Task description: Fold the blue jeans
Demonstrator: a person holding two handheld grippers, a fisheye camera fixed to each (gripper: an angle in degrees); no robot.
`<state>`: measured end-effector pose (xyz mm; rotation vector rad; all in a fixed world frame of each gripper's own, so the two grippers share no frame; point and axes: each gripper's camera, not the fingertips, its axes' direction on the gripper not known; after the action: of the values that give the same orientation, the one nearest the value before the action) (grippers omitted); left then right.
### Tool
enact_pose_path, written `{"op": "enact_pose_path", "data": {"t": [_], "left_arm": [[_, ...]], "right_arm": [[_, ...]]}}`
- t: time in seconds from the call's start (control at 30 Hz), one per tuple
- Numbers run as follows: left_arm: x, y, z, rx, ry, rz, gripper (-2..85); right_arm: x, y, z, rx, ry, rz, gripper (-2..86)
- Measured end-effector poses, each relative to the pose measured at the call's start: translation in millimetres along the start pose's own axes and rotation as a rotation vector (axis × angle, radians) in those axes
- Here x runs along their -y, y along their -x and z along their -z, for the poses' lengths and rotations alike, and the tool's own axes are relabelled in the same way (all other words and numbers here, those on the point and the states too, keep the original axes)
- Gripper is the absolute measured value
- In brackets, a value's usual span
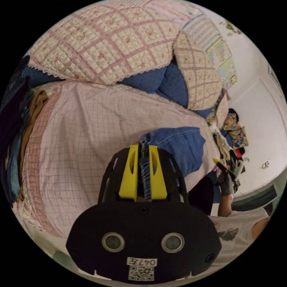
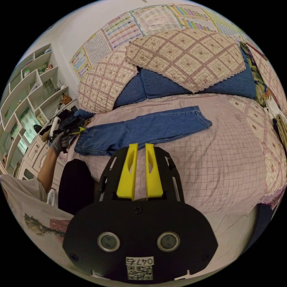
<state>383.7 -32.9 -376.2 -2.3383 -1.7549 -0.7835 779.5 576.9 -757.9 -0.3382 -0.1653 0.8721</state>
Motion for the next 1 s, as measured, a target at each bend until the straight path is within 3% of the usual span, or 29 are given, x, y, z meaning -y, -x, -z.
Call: {"op": "enact_pose_path", "data": {"t": [0.1, 0.2, 0.4, 0.63, 0.8, 1.0], "left_arm": [[-19.3, -61.6, 46.4, -0.188, -0.104, -0.21, 3.7], [-51.7, -129.0, 79.7, -0.238, -0.125, -0.442, 2.9], [-106.2, -191.6, 107.6, -0.295, -0.034, -0.562, 1.2], [-151.1, -223.6, 125.6, -0.34, 0.073, -0.712, 0.7], [-152.6, -221.2, 147.5, -0.386, 0.041, -0.724, 0.5], [-155.7, -227.0, 155.5, -0.39, 0.078, -0.752, 0.7]], "right_arm": [[-1.9, -12.0, 11.3, -0.009, -0.038, -0.024, 1.2], [-4.6, -31.4, 28.8, -0.023, -0.136, -0.104, 2.3], [9.9, -73.9, 36.8, -0.002, -0.176, -0.204, 7.7], [38.5, -155.2, 1.0, 0.192, -0.167, -0.434, 14.5], [54.6, -184.1, -33.4, 0.018, -0.043, -0.515, 13.3], [24.8, -206.8, -3.4, -0.113, -0.149, -0.578, 12.2]]}}
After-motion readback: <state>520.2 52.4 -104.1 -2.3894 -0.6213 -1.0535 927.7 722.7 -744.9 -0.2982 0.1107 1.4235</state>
